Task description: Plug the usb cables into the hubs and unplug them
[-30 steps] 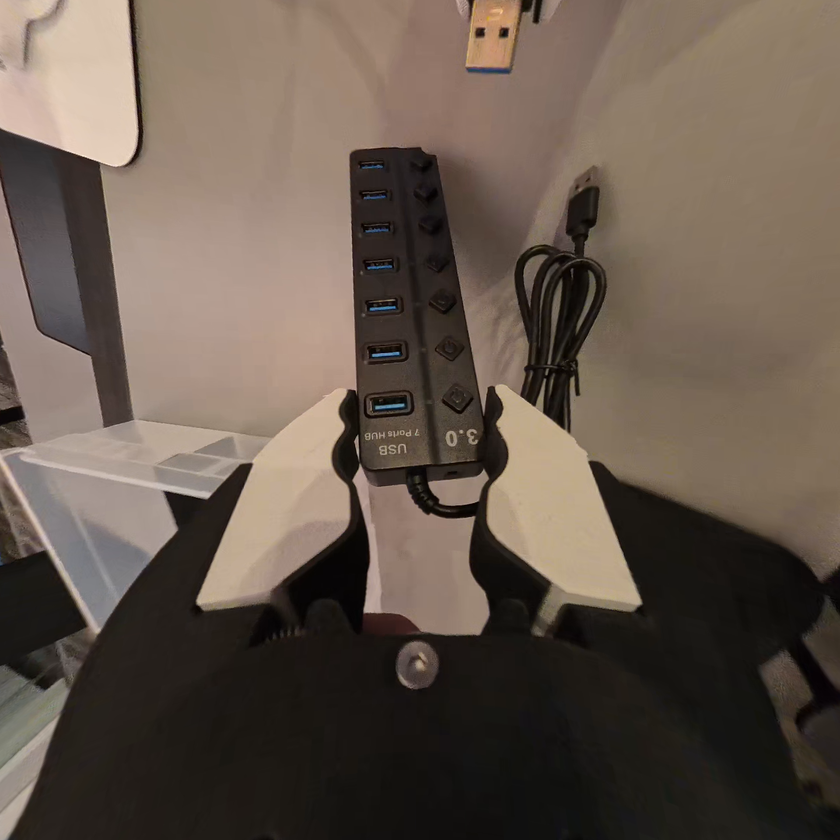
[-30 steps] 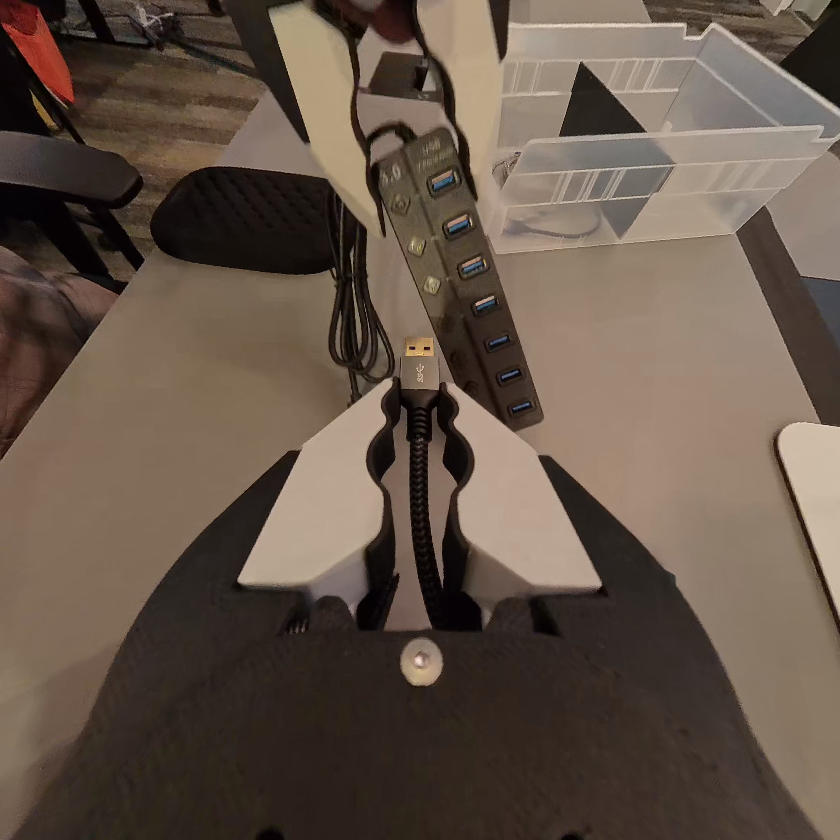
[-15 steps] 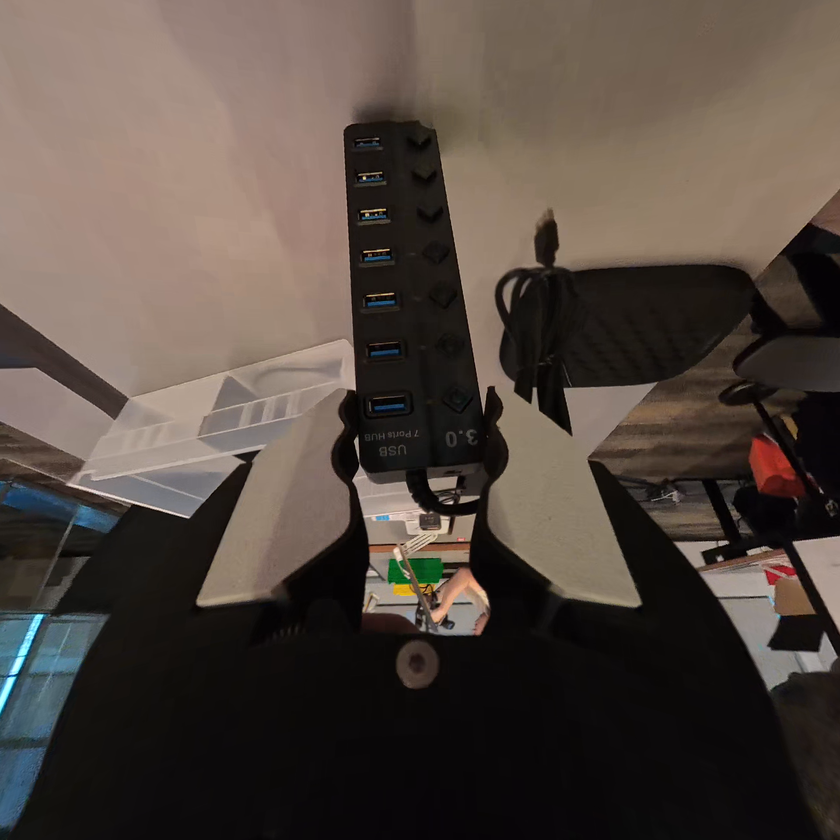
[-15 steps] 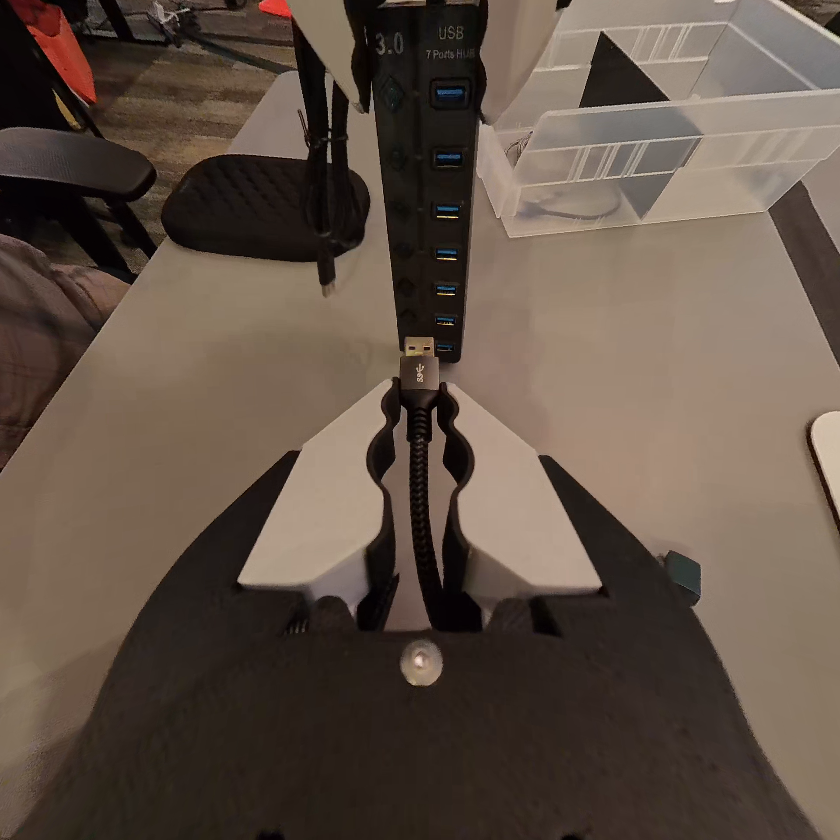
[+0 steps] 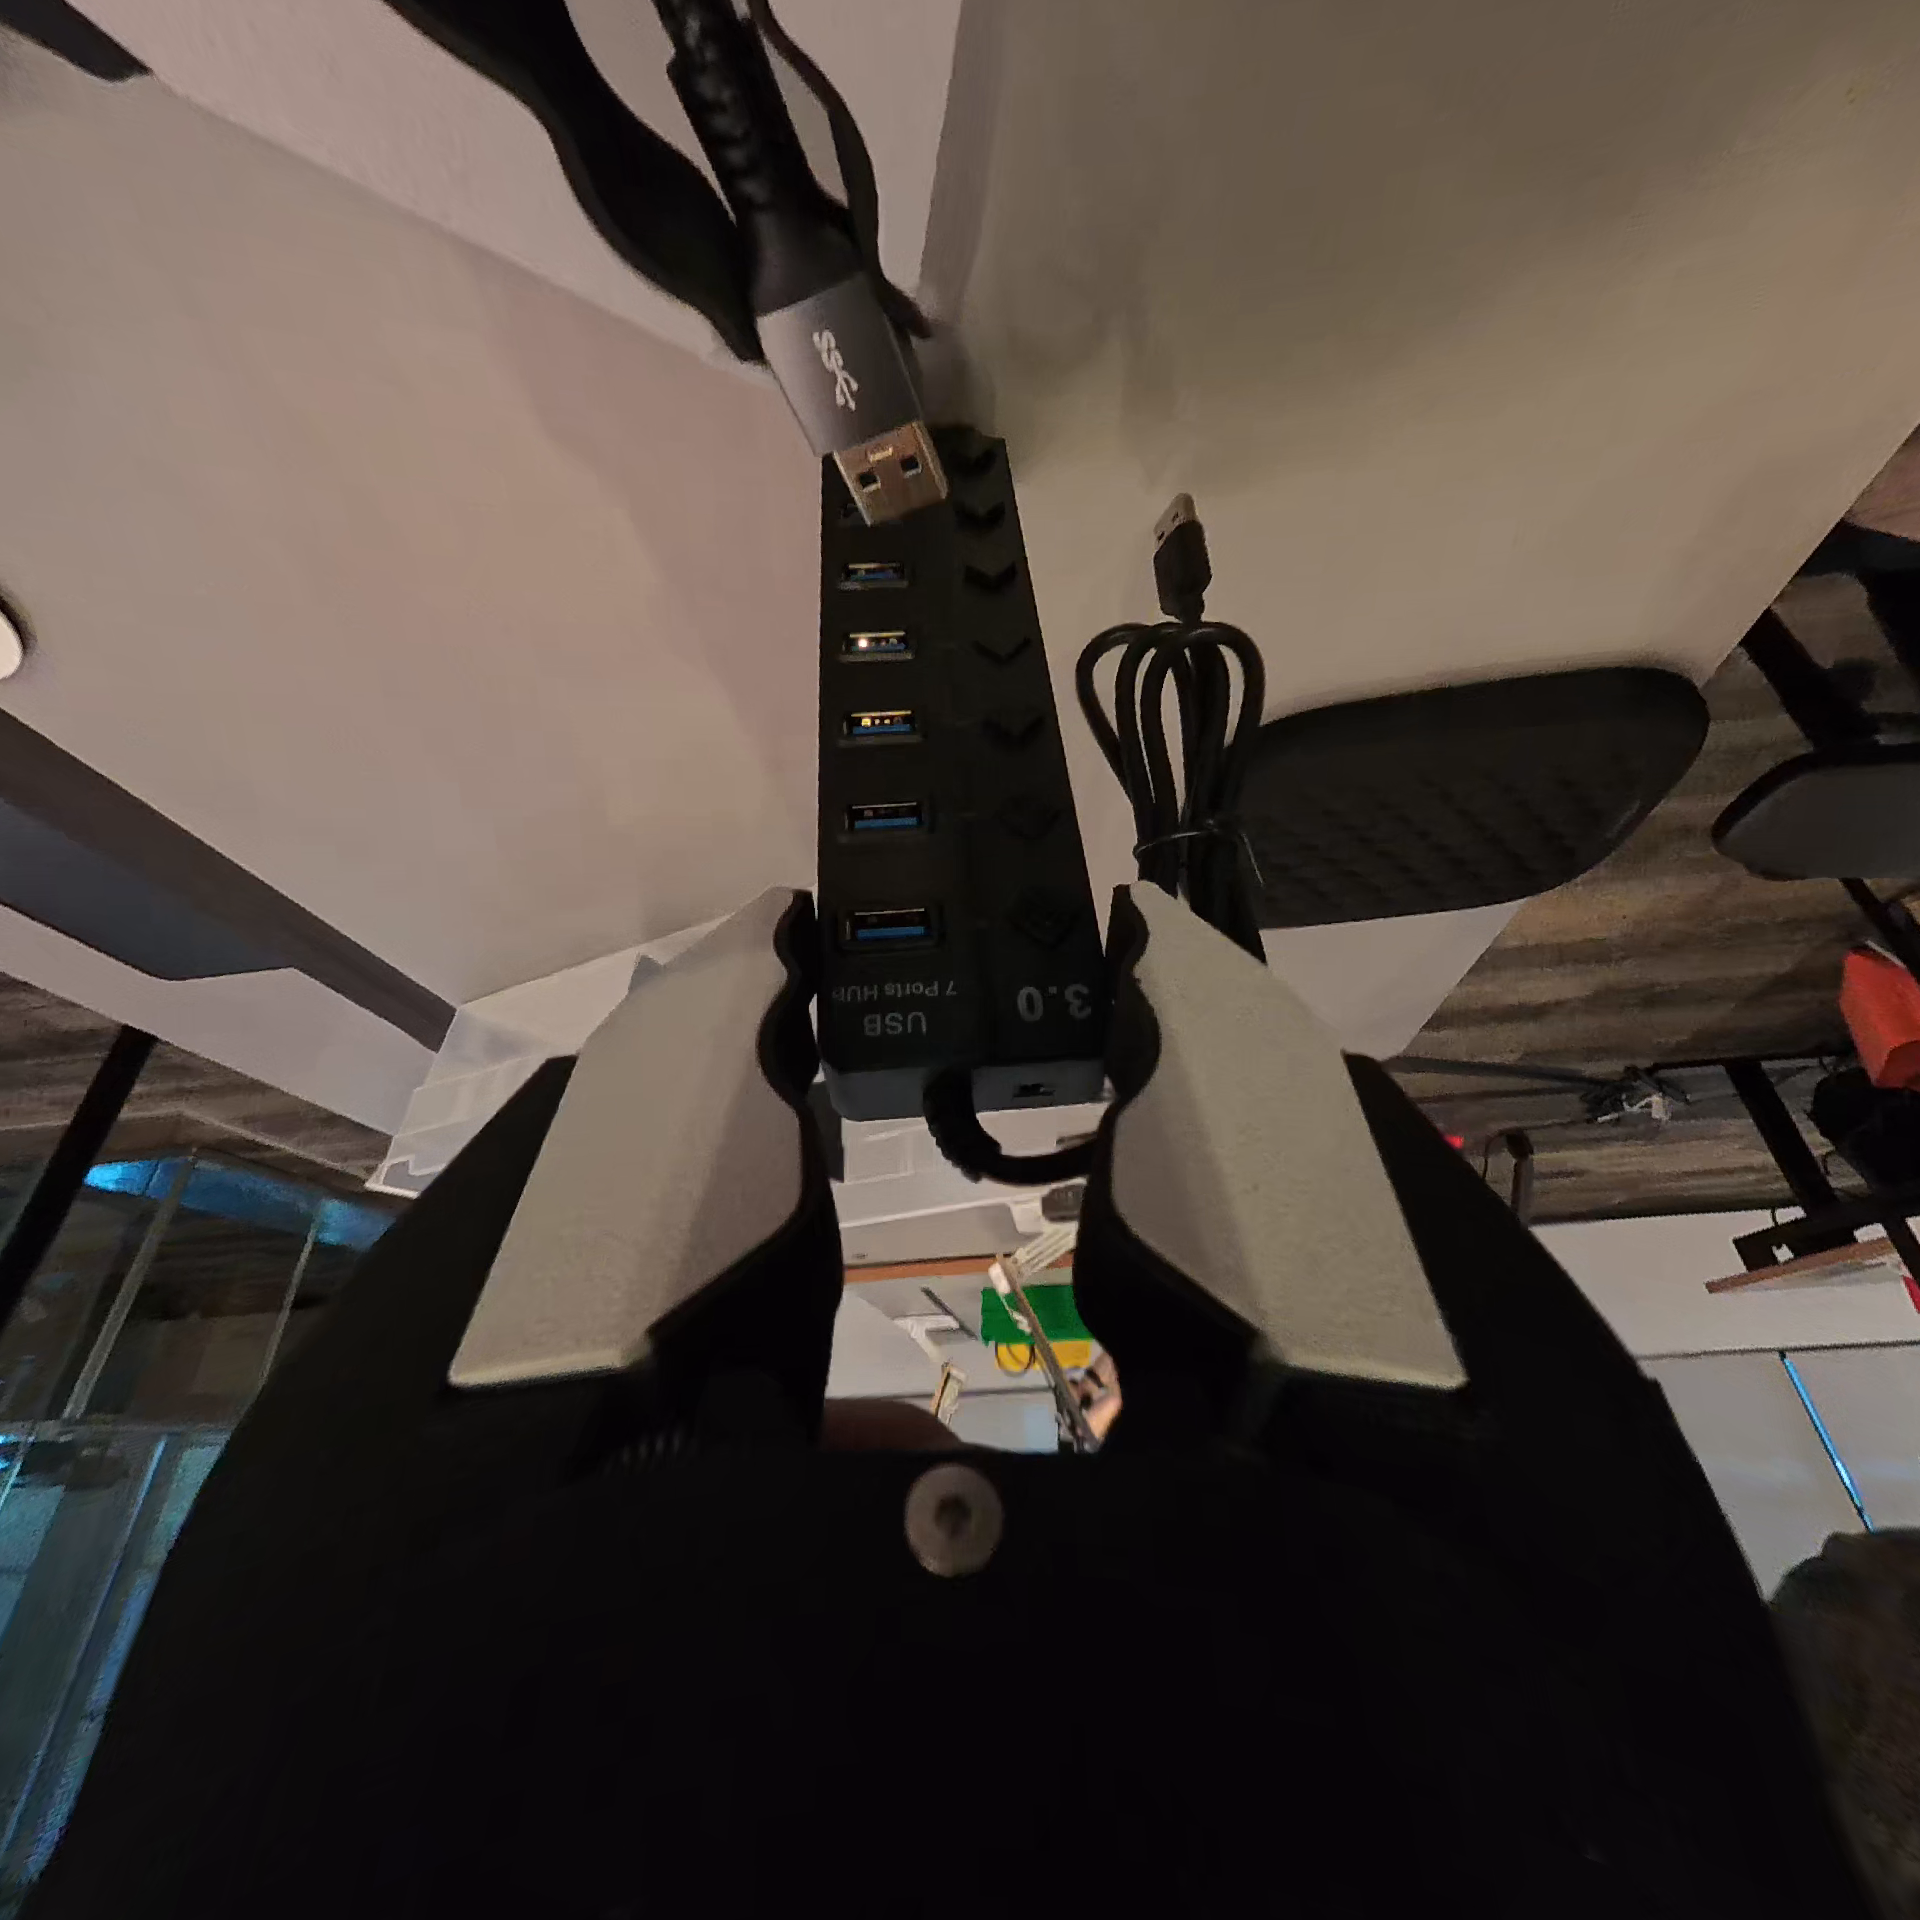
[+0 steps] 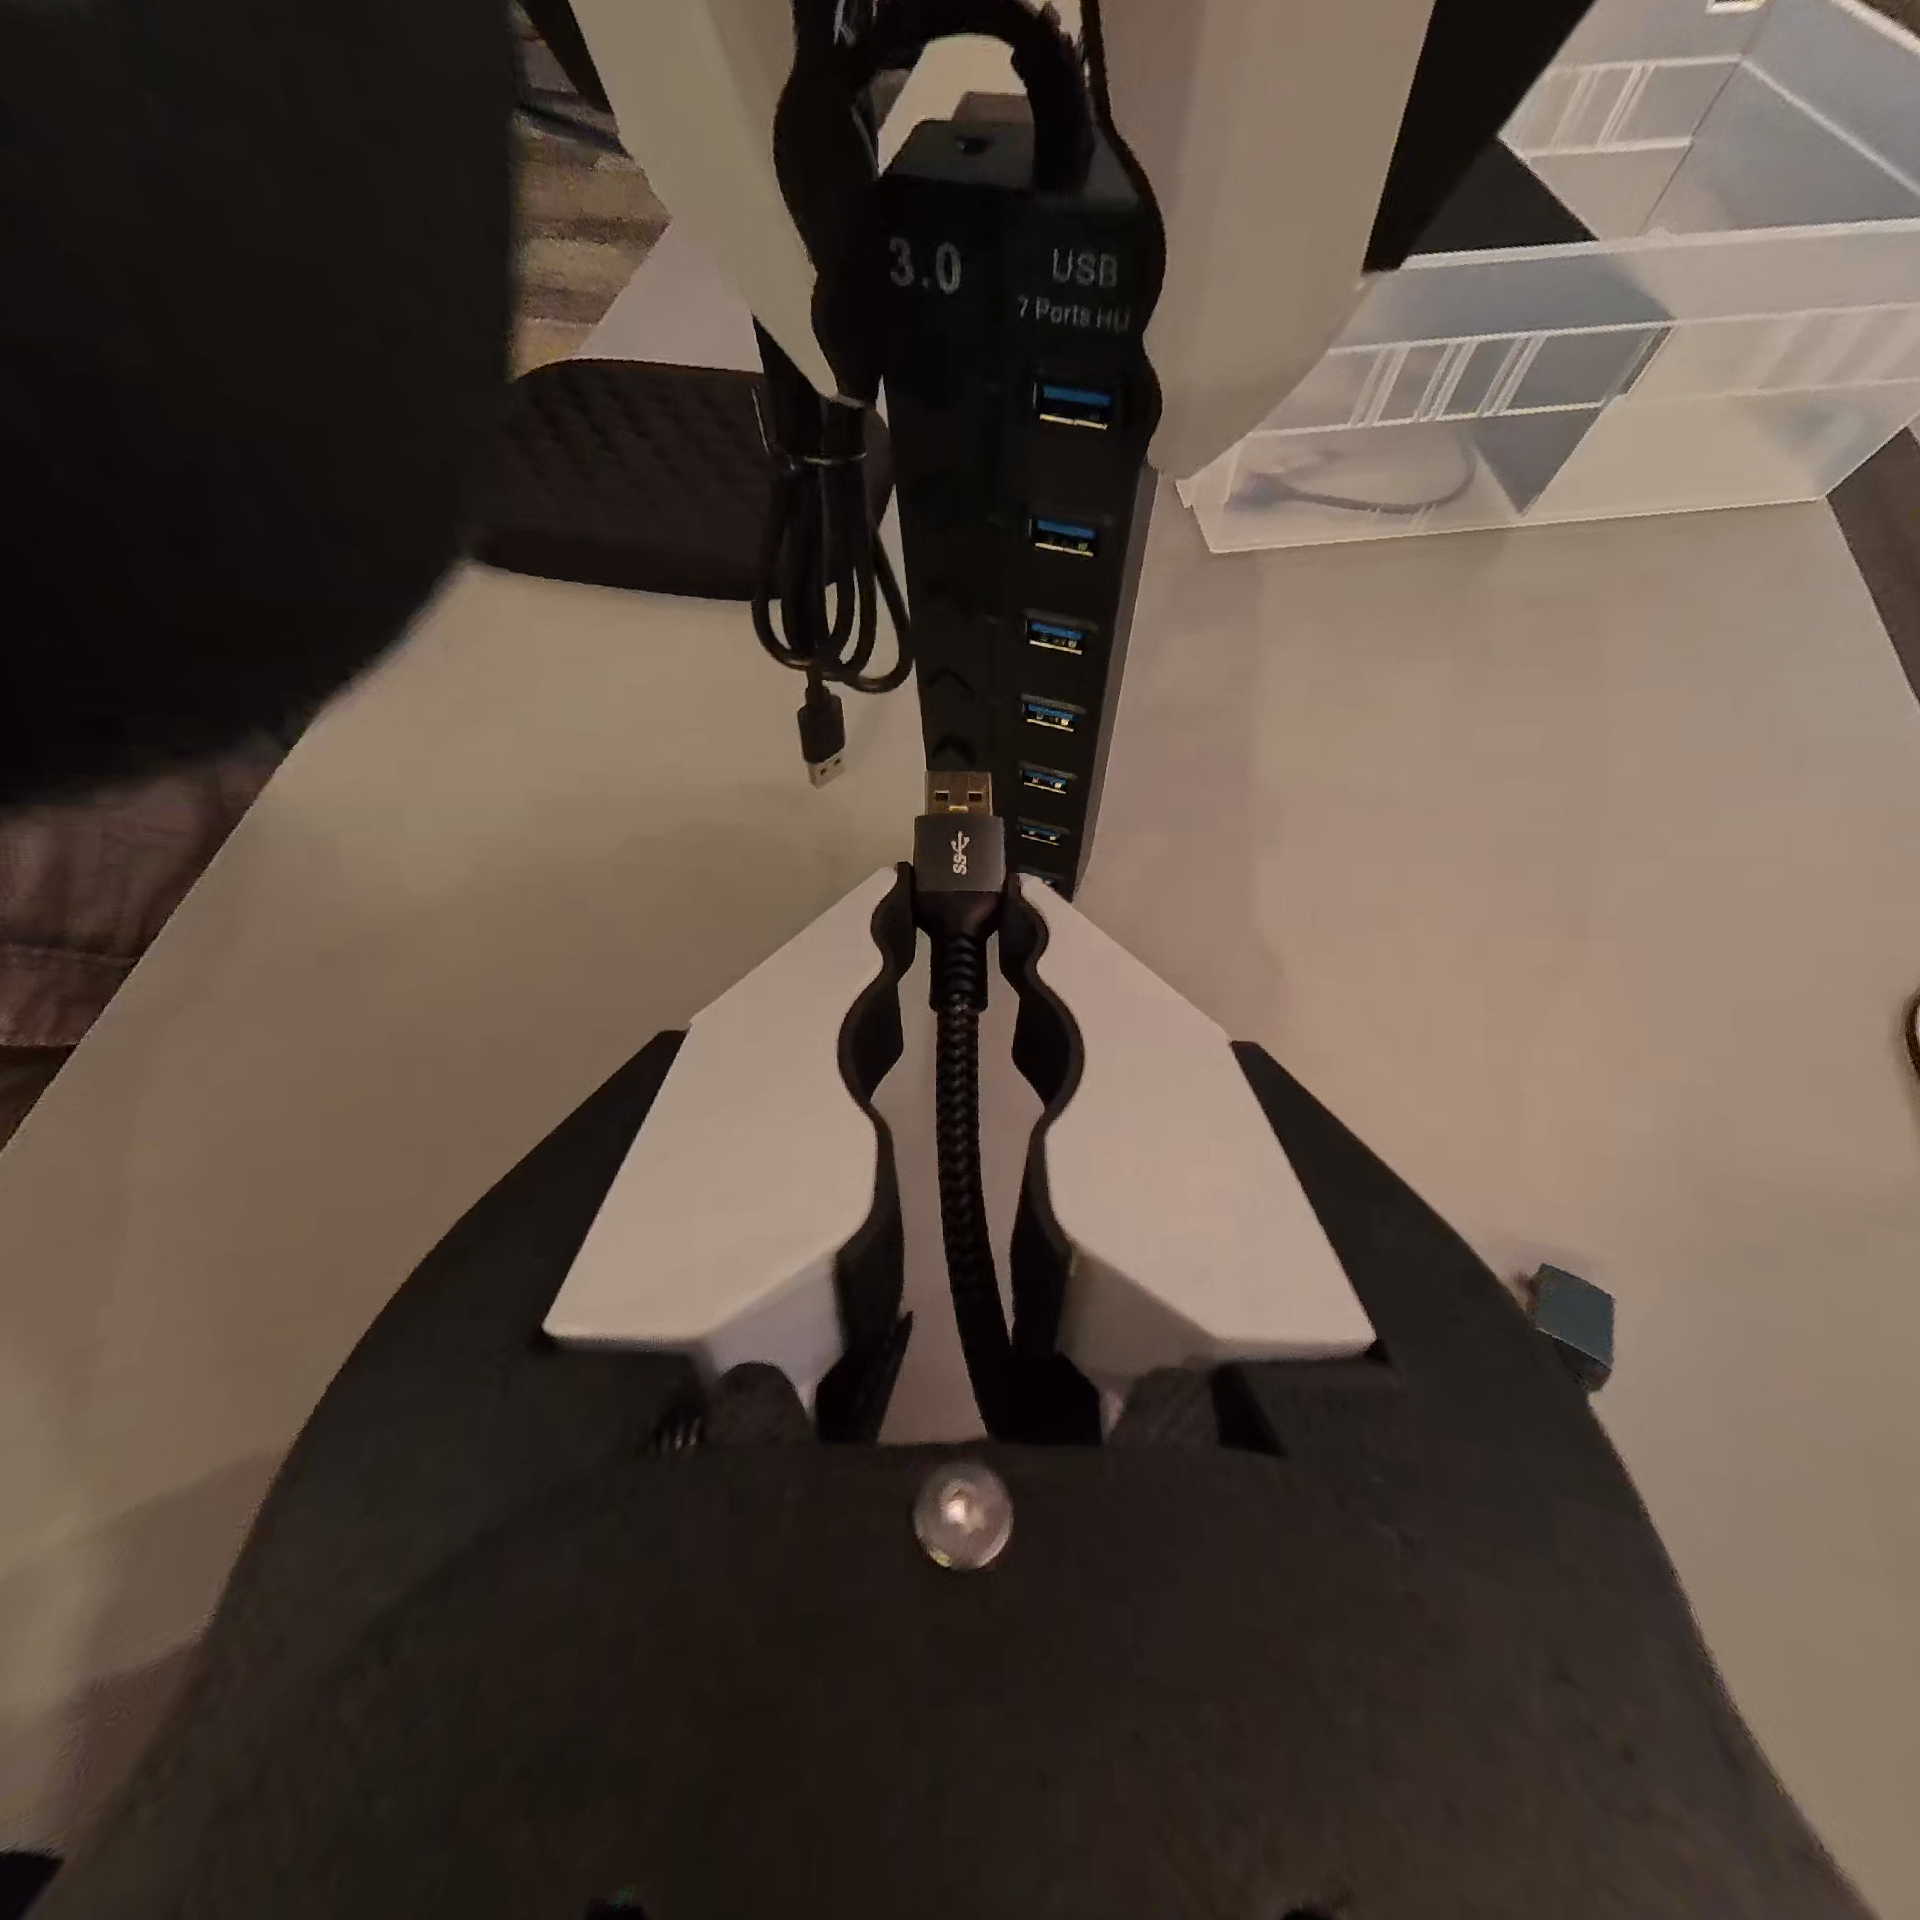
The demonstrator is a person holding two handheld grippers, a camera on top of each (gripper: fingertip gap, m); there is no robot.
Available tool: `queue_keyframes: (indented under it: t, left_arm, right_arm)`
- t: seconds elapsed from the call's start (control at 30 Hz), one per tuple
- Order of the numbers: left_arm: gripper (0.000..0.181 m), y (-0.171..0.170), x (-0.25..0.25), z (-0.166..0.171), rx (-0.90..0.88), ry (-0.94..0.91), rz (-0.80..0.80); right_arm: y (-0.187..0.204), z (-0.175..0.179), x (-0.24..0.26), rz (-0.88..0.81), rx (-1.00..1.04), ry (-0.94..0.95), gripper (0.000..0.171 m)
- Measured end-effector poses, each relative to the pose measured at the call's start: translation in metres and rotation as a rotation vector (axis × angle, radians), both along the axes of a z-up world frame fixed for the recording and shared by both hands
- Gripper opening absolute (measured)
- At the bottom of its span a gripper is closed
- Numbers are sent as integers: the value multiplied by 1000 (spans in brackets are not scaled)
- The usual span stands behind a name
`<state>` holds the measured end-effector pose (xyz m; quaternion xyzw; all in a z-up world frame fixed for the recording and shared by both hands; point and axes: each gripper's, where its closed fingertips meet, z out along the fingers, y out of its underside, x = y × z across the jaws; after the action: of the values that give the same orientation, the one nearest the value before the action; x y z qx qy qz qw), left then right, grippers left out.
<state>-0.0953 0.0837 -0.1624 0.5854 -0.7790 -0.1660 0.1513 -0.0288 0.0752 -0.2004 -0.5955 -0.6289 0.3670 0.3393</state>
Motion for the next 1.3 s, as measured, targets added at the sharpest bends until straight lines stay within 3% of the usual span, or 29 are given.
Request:
queue_keyframes:
  t: [0.57,0.83,1.3]
  left_arm:
    - [40,8,24,-7,13,-460,21]
    - [41,12,25,-6,33,-454,11]
    - [60,18,28,-1,56,-440,-37]
  right_arm:
    - [6,-1,2,-6,-38,56,13]
    - [4,-2,0,-3,-33,49,13]
    - [4,-1,1,-1,-34,51,13]
